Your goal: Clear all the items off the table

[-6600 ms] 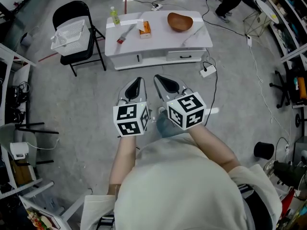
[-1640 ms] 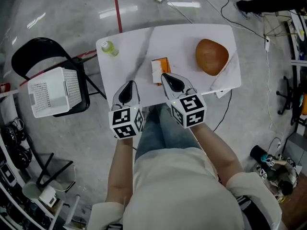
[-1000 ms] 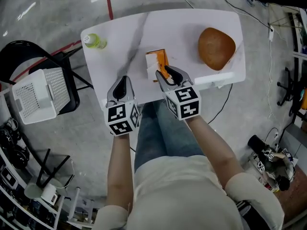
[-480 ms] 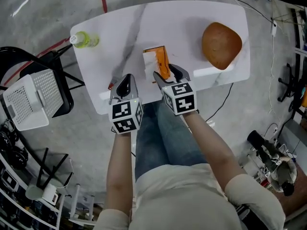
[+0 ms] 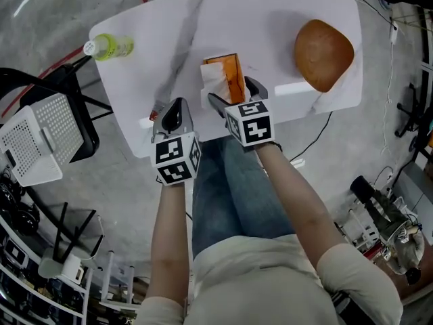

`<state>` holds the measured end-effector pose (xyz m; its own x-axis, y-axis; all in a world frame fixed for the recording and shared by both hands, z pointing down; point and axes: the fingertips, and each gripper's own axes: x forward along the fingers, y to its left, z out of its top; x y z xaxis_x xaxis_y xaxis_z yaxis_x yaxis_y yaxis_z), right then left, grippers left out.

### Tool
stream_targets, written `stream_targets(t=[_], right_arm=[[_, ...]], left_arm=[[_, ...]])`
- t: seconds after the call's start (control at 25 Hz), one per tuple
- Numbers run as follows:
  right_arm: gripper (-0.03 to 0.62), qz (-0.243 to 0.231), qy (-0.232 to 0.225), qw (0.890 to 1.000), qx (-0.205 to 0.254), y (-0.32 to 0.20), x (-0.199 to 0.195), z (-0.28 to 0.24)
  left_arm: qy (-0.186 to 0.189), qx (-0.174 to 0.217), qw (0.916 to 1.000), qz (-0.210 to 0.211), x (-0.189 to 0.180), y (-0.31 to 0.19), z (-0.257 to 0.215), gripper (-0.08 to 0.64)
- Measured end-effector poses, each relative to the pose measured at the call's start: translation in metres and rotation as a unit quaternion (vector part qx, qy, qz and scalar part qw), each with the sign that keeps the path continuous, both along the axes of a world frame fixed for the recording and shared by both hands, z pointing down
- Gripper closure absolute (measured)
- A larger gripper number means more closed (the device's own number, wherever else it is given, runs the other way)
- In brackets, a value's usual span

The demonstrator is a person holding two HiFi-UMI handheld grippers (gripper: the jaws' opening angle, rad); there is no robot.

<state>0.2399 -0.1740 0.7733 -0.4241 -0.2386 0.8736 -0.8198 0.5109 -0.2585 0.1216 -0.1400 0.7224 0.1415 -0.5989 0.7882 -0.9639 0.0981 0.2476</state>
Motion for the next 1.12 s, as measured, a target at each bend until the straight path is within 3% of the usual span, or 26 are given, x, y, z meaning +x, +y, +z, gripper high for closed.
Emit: stream_targets(t=[0.8,1.12], right_arm=[[0.127,0.002,0.035,0.999,-0.021,0.002,0.0,0.048],[0.158,-0.003,0.04,0.999,-0.024,0.003,0.001,0.048]], left_arm=[[0.015,-0.02,0.9996,-0.009,0.007,0.013,0.029,0.551],[0.014,-0.017,0.9997,-0.013,0.01,0.014,0.025,0.551]])
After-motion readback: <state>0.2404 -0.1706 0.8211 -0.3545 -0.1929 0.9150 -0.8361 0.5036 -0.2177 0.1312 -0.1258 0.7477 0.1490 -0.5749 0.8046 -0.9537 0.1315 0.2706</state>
